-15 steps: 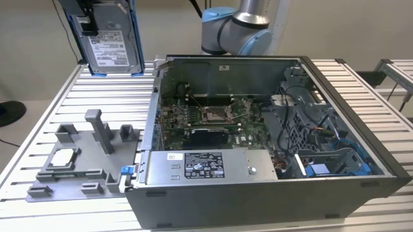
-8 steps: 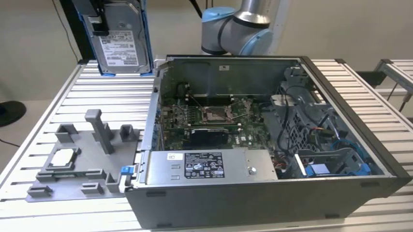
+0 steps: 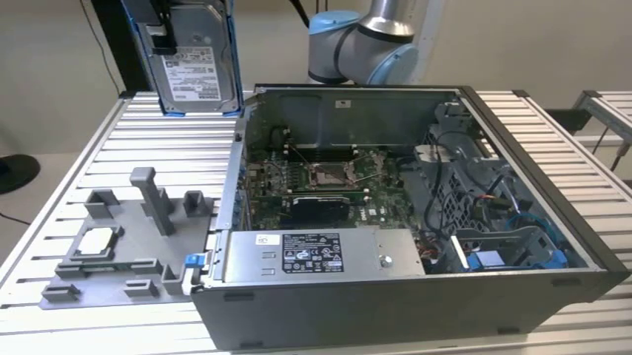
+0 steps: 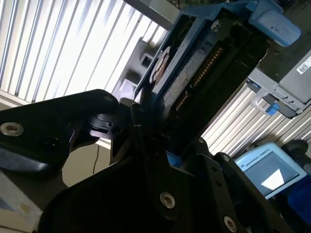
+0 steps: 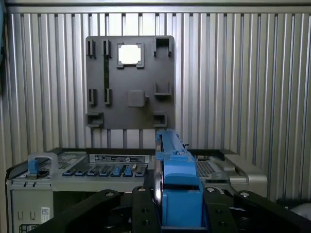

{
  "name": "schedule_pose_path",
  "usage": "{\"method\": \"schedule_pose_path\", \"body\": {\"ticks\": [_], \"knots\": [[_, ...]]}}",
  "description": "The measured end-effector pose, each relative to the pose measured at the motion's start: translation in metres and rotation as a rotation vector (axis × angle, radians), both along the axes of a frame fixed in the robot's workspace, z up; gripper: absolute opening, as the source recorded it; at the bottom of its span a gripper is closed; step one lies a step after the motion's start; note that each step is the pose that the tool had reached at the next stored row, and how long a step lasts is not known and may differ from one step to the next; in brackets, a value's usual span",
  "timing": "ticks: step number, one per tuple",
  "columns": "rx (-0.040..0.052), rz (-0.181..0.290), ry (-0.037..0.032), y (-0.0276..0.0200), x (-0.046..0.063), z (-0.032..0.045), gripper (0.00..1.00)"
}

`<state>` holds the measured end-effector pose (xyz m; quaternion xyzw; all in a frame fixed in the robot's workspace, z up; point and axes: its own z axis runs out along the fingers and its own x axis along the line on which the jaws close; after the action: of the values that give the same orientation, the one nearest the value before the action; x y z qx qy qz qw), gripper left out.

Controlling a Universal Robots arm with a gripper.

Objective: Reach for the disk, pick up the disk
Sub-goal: 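Pick up the disk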

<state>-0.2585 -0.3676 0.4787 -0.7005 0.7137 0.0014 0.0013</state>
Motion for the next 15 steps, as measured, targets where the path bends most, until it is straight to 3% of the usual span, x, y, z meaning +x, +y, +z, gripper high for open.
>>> {"method": "schedule_pose_path", "body": {"ticks": [15], "knots": [[0.0000,0.000,0.0000,0.0000,0.042,0.0000,0.00]]}}
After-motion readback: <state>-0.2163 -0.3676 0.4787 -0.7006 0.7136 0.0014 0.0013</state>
